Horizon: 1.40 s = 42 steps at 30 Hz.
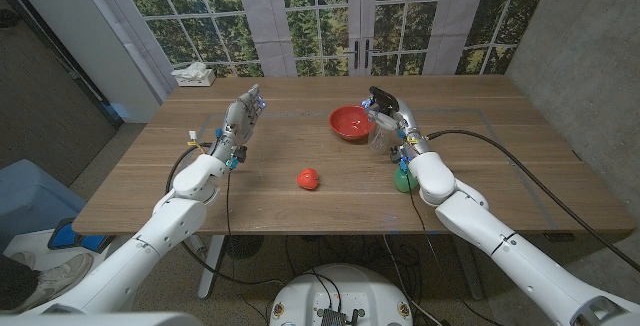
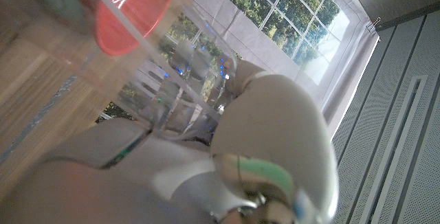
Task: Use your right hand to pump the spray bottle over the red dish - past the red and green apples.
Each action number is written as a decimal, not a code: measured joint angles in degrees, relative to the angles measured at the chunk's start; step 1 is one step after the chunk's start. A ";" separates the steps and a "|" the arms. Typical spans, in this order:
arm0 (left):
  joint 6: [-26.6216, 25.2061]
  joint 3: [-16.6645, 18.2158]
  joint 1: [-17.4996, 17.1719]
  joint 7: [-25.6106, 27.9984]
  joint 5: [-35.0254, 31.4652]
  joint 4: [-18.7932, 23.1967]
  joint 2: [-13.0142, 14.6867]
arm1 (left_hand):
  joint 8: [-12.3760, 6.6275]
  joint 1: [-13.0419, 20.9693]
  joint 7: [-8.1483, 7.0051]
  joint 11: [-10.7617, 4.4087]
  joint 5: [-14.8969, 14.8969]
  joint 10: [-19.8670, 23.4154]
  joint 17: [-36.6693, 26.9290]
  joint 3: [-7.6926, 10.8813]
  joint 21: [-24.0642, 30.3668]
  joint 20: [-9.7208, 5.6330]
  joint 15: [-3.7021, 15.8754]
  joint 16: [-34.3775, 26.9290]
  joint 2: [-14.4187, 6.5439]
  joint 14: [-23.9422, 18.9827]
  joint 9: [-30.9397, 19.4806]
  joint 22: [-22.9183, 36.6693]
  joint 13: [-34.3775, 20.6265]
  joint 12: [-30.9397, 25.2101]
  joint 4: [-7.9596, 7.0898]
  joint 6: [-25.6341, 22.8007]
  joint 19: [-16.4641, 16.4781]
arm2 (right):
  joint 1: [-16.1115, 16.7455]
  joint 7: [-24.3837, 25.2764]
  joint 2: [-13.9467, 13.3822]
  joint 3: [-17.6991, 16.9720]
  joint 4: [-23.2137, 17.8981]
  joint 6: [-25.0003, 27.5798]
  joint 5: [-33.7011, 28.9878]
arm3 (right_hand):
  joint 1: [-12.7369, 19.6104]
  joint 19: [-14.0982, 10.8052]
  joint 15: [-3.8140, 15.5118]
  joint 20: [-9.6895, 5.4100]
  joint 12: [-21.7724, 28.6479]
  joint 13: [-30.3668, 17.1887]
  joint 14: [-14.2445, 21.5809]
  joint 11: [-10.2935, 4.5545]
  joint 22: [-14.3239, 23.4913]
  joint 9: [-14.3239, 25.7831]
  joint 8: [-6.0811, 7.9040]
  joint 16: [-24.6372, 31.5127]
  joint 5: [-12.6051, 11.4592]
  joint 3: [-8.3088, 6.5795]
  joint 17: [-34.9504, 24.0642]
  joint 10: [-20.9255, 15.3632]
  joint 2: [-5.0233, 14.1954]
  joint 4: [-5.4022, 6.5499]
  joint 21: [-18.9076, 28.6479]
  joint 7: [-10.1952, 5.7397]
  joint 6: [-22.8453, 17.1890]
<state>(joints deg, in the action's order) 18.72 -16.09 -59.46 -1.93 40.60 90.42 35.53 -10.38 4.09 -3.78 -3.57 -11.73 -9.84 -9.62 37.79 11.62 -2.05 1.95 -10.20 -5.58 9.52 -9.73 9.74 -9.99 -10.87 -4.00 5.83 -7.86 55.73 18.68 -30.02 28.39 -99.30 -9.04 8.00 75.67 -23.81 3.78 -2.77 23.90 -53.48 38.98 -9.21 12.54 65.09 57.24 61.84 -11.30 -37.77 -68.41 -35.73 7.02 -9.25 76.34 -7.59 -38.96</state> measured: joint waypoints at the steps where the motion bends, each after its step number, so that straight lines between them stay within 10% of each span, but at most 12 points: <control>1: 0.00 0.02 -0.05 0.10 -0.01 0.05 0.00 | 0.00 0.01 0.00 0.00 0.00 0.00 0.00 0.00 0.00 0.00 0.00 0.00 0.01 0.00 0.00 0.00 0.00 0.00 0.00 0.00 0.00 | -0.37 -0.28 0.05 0.14 0.22 0.10 0.14 | 0.00 0.00 0.00 0.00 0.00 0.00 0.00 0.00 -0.18 0.03 0.00 0.00 0.00 0.00 0.00 0.00 0.00 0.00 0.18 0.00 0.00; 42: 0.74 0.35 -0.65 0.24 0.11 -0.30 -0.37 | 0.00 0.15 -0.31 0.00 0.00 0.00 0.00 0.07 0.00 0.31 0.00 0.00 0.15 0.00 0.00 0.00 0.00 0.00 0.40 -0.31 0.31 | -8.29 -2.31 1.38 3.83 1.65 9.92 0.16 | 0.00 0.30 0.00 0.32 -1.28 -0.79 0.00 0.00 -2.15 -0.26 0.66 0.02 -0.44 0.00 0.00 -0.82 0.00 0.00 1.94 -0.30 0.31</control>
<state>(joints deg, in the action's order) 19.45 -15.74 -60.11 -1.69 40.71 90.12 35.16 -10.38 4.24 -4.09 -3.57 -11.73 -9.84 -9.62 37.86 11.62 -1.74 1.94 -10.20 -5.43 9.52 -9.73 9.74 -9.99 -10.87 -3.60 5.51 -7.54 47.44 16.37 -28.63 32.22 -97.66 0.88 8.16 75.67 -23.51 3.78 -2.45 22.61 -54.27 38.97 -9.21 10.38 64.83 57.90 61.85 -11.74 -37.77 -68.41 -36.55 7.02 -9.25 78.28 -7.90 -38.65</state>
